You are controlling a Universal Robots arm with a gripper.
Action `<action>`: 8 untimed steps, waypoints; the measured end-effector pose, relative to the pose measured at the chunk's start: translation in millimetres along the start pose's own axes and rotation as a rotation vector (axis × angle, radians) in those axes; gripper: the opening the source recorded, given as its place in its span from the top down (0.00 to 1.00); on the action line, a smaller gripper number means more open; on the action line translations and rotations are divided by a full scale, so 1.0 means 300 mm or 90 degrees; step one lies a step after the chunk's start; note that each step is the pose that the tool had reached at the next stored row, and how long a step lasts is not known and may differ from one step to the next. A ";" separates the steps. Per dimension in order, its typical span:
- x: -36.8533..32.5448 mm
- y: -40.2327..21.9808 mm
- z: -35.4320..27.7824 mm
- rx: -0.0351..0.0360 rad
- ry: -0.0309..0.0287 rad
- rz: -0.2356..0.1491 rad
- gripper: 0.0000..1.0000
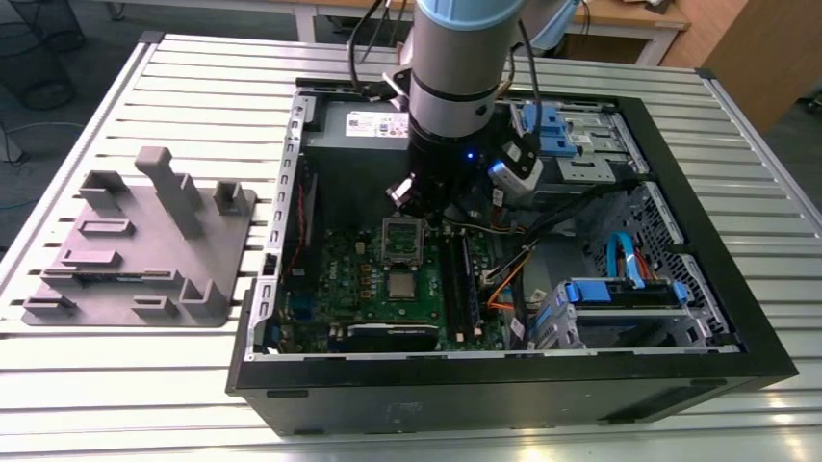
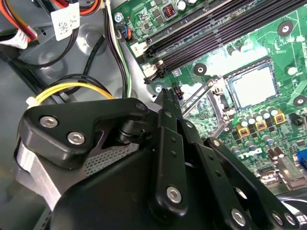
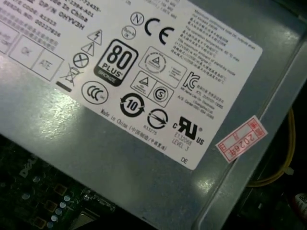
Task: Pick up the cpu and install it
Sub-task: 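Close the cpu cover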
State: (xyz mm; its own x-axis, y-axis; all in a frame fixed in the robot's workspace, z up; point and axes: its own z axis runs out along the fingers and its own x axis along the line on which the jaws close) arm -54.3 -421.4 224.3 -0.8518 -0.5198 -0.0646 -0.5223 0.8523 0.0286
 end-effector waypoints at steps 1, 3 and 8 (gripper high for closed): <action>0.000 0.000 -0.002 0.0004 0.0005 -0.004 0.89; 0.001 0.001 -0.006 0.0011 0.0015 -0.012 0.89; 0.003 0.002 -0.014 0.0013 0.0032 -0.035 0.89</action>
State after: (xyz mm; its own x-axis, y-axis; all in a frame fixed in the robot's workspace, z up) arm -55.5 -421.4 228.3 -0.8216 -0.5668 -0.0610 -0.5688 0.8221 0.0230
